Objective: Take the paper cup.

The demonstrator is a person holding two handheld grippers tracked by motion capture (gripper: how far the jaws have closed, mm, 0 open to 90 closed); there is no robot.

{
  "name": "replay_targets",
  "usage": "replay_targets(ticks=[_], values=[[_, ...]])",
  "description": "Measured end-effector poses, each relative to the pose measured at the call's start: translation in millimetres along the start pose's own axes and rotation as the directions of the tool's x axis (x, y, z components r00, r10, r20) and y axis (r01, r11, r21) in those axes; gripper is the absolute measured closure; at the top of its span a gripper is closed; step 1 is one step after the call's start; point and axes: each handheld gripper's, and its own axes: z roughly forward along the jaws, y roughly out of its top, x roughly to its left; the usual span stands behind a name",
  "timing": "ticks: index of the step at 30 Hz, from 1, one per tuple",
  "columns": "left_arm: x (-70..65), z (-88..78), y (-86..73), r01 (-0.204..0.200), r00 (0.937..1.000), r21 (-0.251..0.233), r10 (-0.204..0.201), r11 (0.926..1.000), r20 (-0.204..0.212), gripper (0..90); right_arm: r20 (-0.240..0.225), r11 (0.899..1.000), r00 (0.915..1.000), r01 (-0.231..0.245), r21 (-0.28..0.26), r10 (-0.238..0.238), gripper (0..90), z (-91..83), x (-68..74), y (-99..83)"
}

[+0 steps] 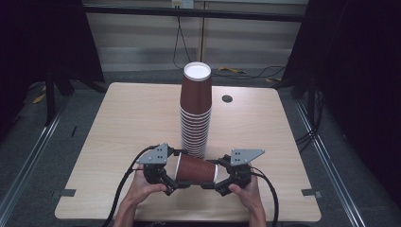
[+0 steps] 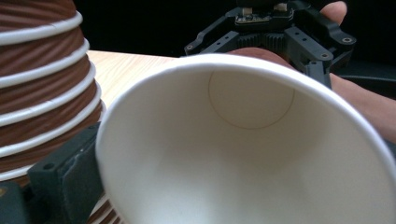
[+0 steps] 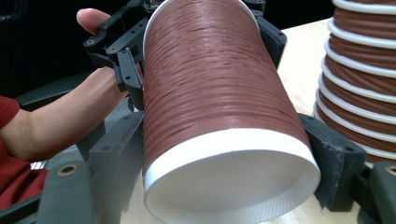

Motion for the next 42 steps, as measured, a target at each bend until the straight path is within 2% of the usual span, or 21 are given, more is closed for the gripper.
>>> replay_targets(ticks=[10, 19, 23, 26, 35, 39, 42], values=[[-0.8, -1.5, 1.2, -0.01, 0.9999, 0.006, 0.01, 0.9999, 0.008, 2.4, -0.023, 1.0, 0.9997, 0.0, 0.006, 0.0, 22.5, 1.9, -0.6, -0.7], [-1.2, -4.2, 2.9, -0.021, 0.9998, 0.023, 0.021, 0.9995, -0.004, 3.4, -0.035, 1.0, 0.9994, 0.004, 0.01, -0.004, 22.5, 5.3, -2.5, -1.6], [-1.2, -4.7, 3.3, -0.018, 0.9998, 0.037, 0.019, 0.9991, -0.011, 3.7, -0.015, 1.0, 0.9999, 0.007, 0.009, -0.006, 20.6, 5.7, -1.8, -1.8], [-1.5, -5.7, 3.5, -0.013, 0.9997, 0.047, 0.014, 0.9988, -0.02, 3.8, 0.0, 1.0, 1.0, -0.007, 0.0, 0.007, 13.5, 5.0, -1.8, -2.0], [0.0, -8.6, 3.9, 0.003, 0.9985, 0.066, 0.0, 0.9978, -0.056, 3.8, 0.035, 1.0, 0.9994, -0.004, -0.025, 0.005, 13.2, 3.3, -1.1, -2.0], [0.2, -10.2, 4.0, 0.01, 0.9961, 0.085, -0.003, 0.9963, -0.088, 3.8, 0.076, 0.999, 0.9966, -0.027, -0.041, 0.03, 13.2, 2.1, -2.6, -2.3], [1.5, -11.6, 3.8, 0.02, 0.9954, 0.092, -0.011, 0.9956, -0.095, 3.8, 0.109, 0.998, 0.9932, -0.035, -0.052, 0.041, 13.2, 1.2, -3.0, -2.8]])
